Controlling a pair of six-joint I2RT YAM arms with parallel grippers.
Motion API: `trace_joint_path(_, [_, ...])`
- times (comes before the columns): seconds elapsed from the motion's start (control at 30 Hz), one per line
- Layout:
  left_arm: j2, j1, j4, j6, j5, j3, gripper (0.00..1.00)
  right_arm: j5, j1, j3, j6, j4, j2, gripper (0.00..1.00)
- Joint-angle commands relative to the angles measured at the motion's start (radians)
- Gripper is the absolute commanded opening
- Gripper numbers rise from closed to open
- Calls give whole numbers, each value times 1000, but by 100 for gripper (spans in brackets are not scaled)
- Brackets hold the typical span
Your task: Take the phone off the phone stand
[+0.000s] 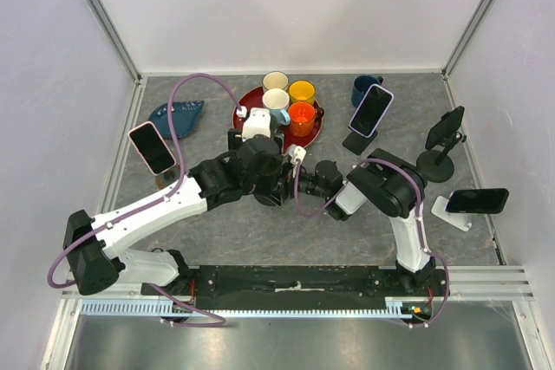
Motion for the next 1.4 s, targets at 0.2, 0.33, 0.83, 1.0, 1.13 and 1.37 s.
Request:
trace_joint_path(0.2, [-29,-4,89,-9,93,-25,47,10,15,50,38,443,96,70])
trace_joint_path(0.33, [-33,-6,98,-9,101,-34,41,19,16,28,32,442,92,48])
trace_joint_path(0.83, [-82,-4,138,127,226,-46,4,16,16,-9,13,442,168,0])
trace_joint_path(1.0, [-108,26,140,215,397,-60,2,13,15,-6,7,442,197,0])
trace_joint_path(1.13, [-162,94,151,232,553,-102,2,10,15,-1,7,440,209,0])
trace_joint_path(1.37, [-242,214,166,260,826,-169,2,4,15,5,7,437,212,0])
